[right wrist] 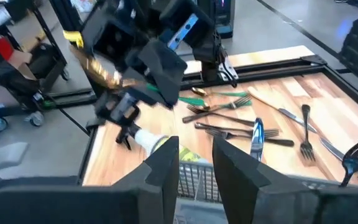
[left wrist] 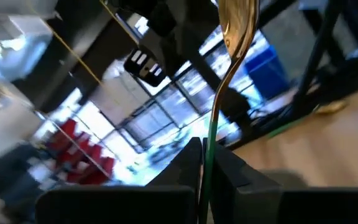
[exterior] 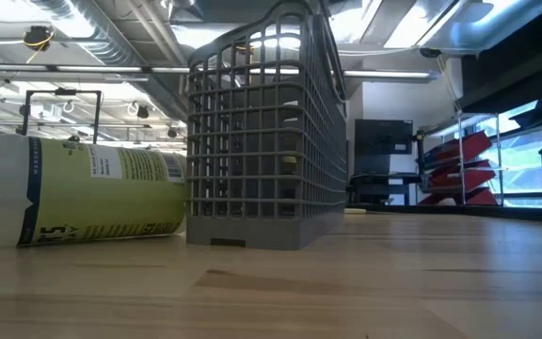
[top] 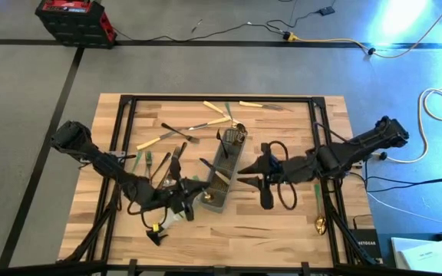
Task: Sort silverware
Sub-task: Put the spoon into the silverware basket
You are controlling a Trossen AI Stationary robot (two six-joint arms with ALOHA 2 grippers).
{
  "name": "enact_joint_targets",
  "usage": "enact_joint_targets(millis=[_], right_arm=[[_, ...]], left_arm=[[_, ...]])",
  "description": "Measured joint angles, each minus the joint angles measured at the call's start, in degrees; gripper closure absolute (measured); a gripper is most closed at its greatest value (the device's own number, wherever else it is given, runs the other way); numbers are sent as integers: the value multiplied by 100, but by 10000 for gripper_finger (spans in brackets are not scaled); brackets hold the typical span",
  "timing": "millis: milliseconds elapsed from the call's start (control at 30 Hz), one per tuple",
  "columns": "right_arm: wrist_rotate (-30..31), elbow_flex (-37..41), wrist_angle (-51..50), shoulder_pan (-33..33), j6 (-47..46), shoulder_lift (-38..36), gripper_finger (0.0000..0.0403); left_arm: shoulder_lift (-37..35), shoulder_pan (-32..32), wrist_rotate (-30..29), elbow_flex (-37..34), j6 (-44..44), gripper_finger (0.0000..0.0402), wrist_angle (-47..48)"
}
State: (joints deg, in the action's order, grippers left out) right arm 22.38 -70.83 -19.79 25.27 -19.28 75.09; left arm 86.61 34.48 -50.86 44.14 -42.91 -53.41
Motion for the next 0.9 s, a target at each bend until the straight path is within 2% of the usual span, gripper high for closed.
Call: enact_joint_targets(millis=[100, 200, 533, 900], right_arm=[[215, 1, -9, 158, -1, 92, 322], [303, 1, -12, 233, 2, 223, 322], [291, 1, -71, 257, 4, 552, 322], [255, 1, -98, 252, 4, 555, 322]], left_arm=[[0, 42, 417, 0, 817, 401, 43], [1, -27, 1111, 0, 1452, 401, 41], [399, -731, 2340, -2, 2649, 401, -181], [474, -876, 2538, -2, 2482, 402, -381]])
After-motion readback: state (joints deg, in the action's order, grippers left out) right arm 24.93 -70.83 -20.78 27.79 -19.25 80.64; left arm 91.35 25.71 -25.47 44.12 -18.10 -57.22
